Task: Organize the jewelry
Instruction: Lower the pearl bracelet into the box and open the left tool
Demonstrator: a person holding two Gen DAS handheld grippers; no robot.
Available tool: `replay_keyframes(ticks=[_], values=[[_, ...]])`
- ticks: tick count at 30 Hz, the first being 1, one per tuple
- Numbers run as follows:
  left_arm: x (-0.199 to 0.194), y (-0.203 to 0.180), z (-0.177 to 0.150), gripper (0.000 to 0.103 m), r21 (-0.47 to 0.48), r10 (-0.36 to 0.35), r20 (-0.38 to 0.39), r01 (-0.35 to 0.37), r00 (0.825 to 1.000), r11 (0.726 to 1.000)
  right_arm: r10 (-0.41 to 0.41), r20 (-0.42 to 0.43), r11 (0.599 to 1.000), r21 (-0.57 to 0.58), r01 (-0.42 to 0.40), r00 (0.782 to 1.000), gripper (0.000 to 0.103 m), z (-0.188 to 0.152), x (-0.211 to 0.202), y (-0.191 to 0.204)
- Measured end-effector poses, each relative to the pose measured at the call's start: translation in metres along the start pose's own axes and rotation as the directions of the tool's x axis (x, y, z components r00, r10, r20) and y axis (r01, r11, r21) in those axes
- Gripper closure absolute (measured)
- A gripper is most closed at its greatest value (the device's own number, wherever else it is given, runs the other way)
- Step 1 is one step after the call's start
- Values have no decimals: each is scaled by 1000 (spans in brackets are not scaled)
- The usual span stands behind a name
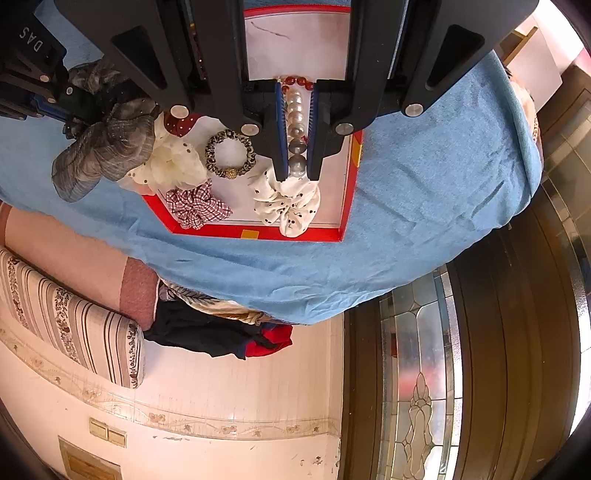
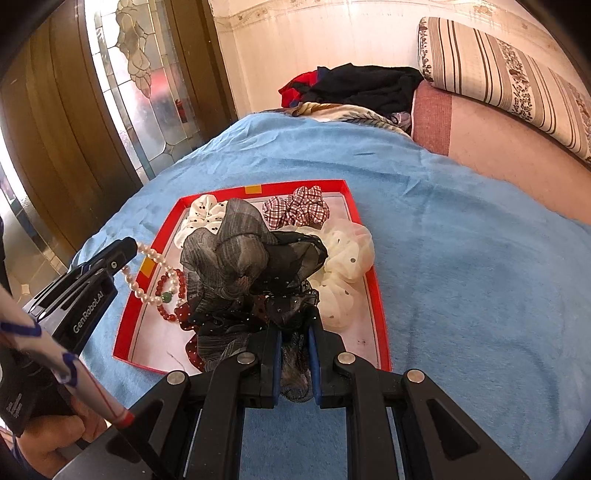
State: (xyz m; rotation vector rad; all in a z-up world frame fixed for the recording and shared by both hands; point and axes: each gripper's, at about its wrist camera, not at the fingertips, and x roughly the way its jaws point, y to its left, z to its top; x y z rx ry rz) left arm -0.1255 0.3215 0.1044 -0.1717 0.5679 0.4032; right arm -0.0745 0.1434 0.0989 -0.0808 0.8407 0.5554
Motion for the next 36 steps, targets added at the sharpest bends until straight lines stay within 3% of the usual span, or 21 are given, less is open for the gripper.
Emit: replay_keyframes(ticks=[24,36], values=[[33,8,-3,93,-22,35,-79,-37,996,999,-7,-83,997,80,14,997,89,2,40,-16],[47,5,-3,93,-16,55,-99,-57,994,998,-19,-87,994,106,28,996,89,20,62,-20]])
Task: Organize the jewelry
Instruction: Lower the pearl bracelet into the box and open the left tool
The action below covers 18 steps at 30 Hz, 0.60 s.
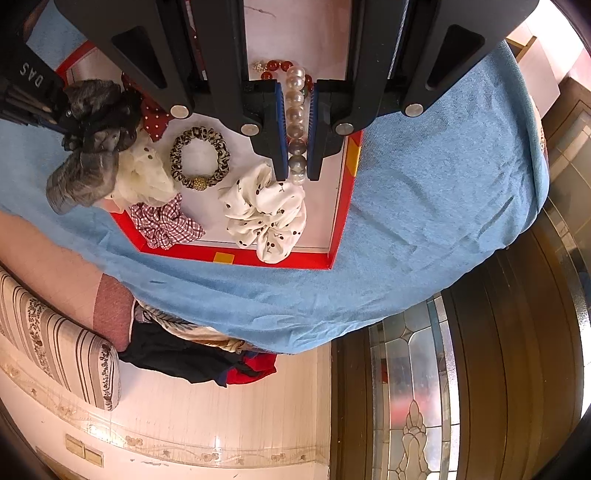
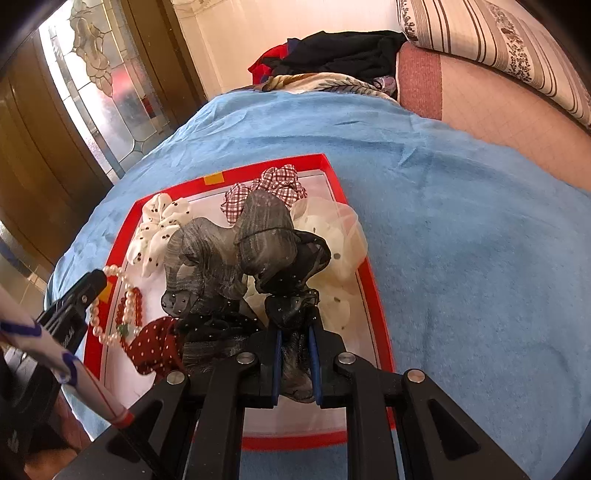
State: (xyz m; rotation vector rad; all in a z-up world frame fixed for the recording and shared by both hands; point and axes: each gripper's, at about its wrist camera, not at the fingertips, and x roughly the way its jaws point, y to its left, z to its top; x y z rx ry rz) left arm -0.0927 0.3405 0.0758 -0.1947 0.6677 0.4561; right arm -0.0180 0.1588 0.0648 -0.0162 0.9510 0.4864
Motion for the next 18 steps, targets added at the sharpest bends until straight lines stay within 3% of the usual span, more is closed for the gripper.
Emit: replay_keyframes(ticks=[18], values=[[-1,-7,-3,93,27,11,3,-12,1000,1000,20,-28,1000,19,-20,999,89,-13,-9,-8]])
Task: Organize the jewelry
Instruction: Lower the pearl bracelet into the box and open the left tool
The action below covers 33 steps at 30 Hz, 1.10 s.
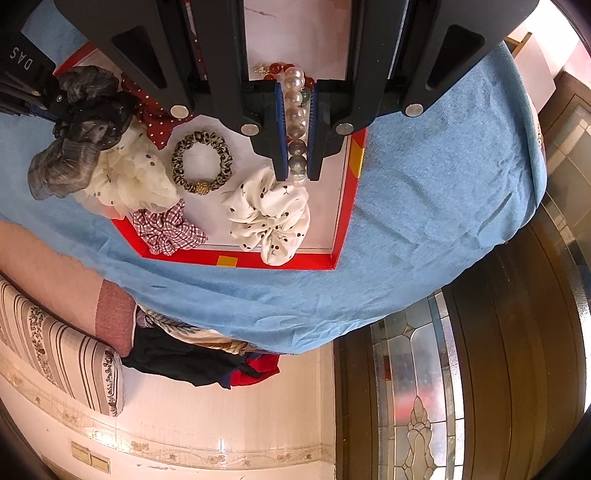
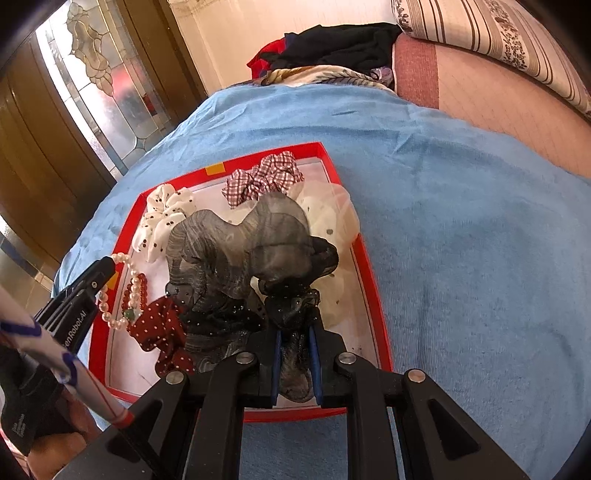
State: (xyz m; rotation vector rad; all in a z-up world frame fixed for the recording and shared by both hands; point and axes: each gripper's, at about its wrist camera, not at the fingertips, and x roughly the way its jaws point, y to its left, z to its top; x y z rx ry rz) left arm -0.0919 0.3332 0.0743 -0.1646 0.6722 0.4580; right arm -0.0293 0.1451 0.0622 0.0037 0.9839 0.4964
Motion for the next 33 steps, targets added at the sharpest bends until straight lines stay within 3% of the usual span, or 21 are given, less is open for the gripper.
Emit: replay_keyframes(ticks=[33], values=[[14,-5,-6,93,27,13,-54,-11,998,1000,-31,-49,999,-35,29,998,84,-4,20,4]])
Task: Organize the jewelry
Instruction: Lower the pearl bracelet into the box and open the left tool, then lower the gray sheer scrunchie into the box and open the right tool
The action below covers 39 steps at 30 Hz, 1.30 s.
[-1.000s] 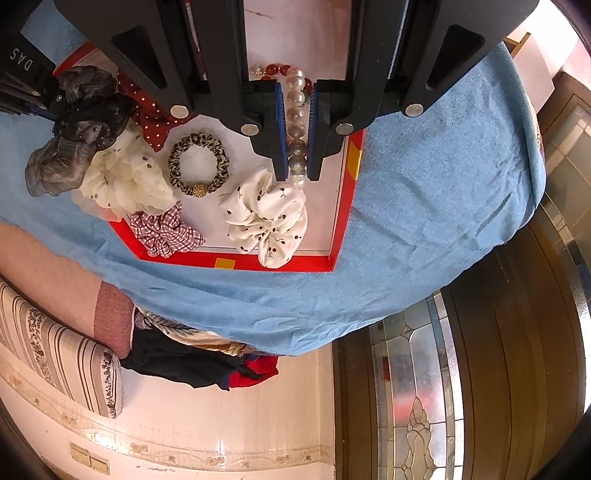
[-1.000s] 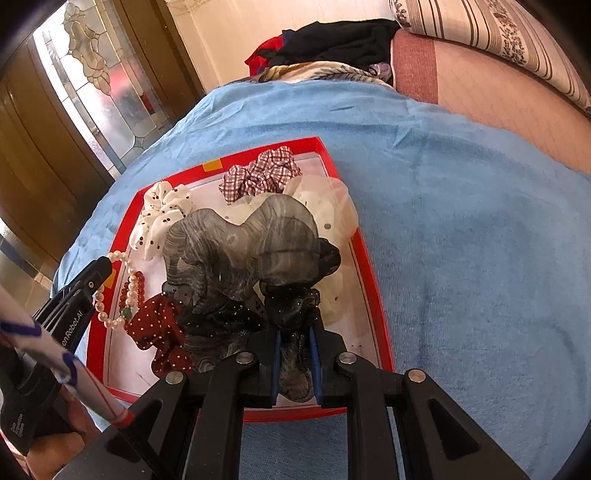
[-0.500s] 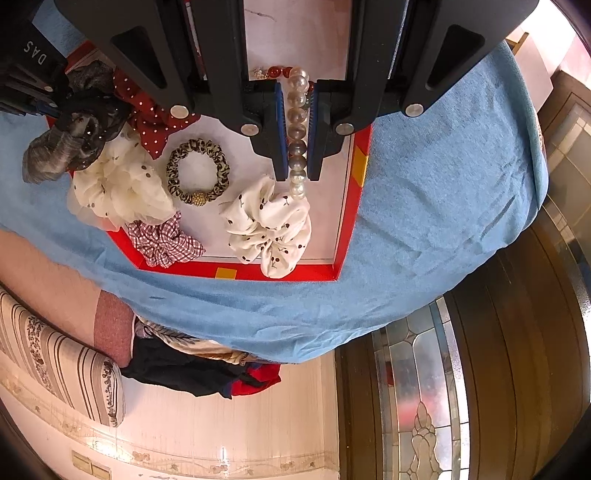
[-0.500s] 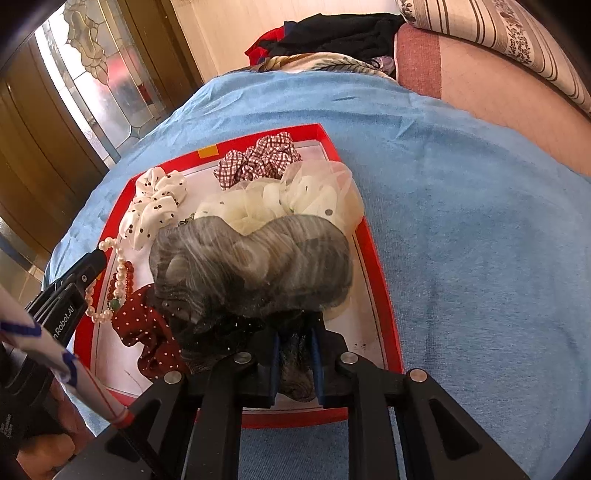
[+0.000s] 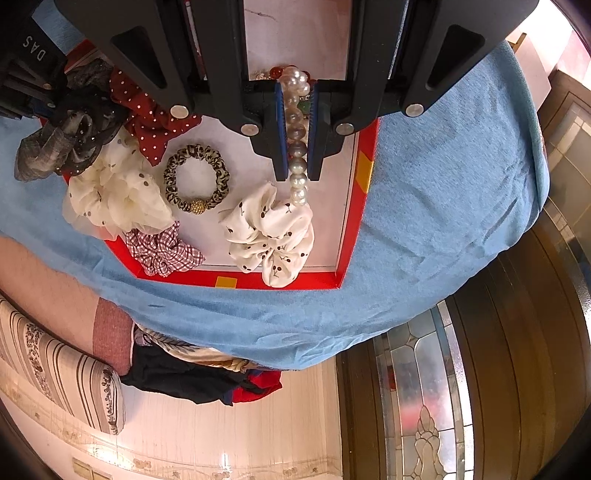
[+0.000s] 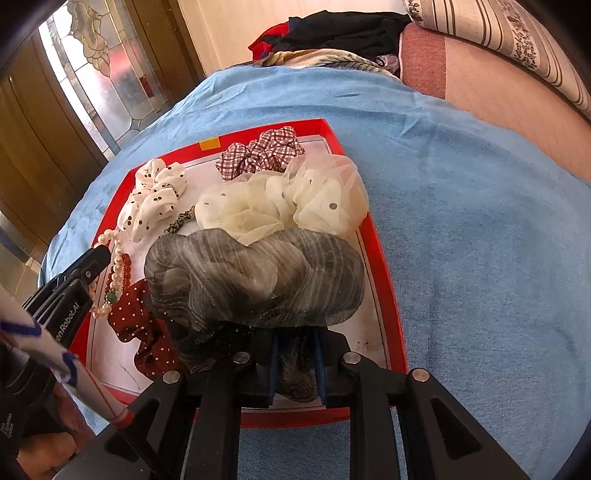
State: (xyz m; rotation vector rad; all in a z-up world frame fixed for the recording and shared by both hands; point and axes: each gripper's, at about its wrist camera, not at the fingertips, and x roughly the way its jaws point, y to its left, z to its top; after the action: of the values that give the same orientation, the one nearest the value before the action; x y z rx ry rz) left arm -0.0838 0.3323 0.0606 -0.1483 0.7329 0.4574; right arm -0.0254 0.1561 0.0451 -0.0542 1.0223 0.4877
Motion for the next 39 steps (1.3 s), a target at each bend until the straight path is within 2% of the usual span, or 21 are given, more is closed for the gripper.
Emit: replay_keyframes(ticks=[13,15,17,39], values=[[2,-1,-1,93,2,3,-7,-3,1000,1000,1,3,1000,-23,-1,1000,78,1,-9,3],[2,-1,-1,90,1,3,-7,-3,1000,1000,3,6,1000,-25,-3,1000,76,1,-10,3],[2,0,-1,79,0,6,-5,-6,1000,1000,4,6,1000,-26,-3,1000,76,1,-11,3],[-2,-1,1,67,-7,10,12,-9,1000,1000,19,38,1000,-10,-19,999,69,5,-26,-1]])
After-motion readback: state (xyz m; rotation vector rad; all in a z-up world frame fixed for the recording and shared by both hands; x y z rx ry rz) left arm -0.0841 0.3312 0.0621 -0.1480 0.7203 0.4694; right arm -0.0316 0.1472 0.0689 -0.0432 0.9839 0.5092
